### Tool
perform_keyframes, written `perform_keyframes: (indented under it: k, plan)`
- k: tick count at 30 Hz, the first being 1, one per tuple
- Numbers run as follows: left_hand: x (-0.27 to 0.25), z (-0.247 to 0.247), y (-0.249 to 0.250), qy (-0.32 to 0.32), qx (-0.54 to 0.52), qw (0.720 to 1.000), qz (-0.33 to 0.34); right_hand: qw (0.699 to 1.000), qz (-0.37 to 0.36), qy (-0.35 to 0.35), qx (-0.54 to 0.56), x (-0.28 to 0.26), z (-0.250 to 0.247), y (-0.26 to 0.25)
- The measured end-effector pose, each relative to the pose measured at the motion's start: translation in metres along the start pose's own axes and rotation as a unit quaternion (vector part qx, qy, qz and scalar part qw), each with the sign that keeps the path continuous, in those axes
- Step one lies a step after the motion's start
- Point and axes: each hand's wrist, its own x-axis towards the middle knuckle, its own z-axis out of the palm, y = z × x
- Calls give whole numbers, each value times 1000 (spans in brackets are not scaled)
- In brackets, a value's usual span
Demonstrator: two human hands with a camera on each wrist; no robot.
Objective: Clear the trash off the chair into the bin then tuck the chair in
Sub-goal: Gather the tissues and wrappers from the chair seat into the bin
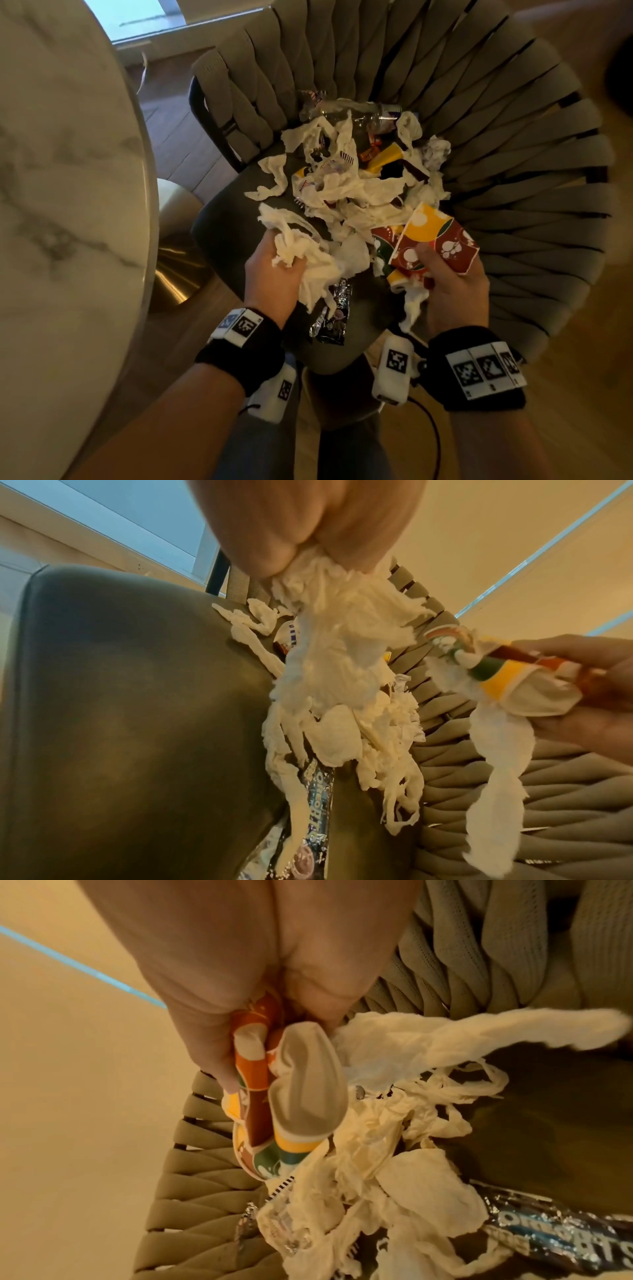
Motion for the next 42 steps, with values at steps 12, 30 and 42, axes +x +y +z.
perform_keyframes:
  k: [12, 30, 42]
  plan:
    - [-81, 8, -10, -84, -110, 978, -155, 993, 19, -65, 97, -71, -40, 30]
    - [-241, 142, -261, -101, 59, 985, -126, 981, 187, -40, 36, -104, -153, 340]
    - [-212, 183, -355, -162, 19, 928, -335, 953, 165, -115, -224, -45, -132, 476]
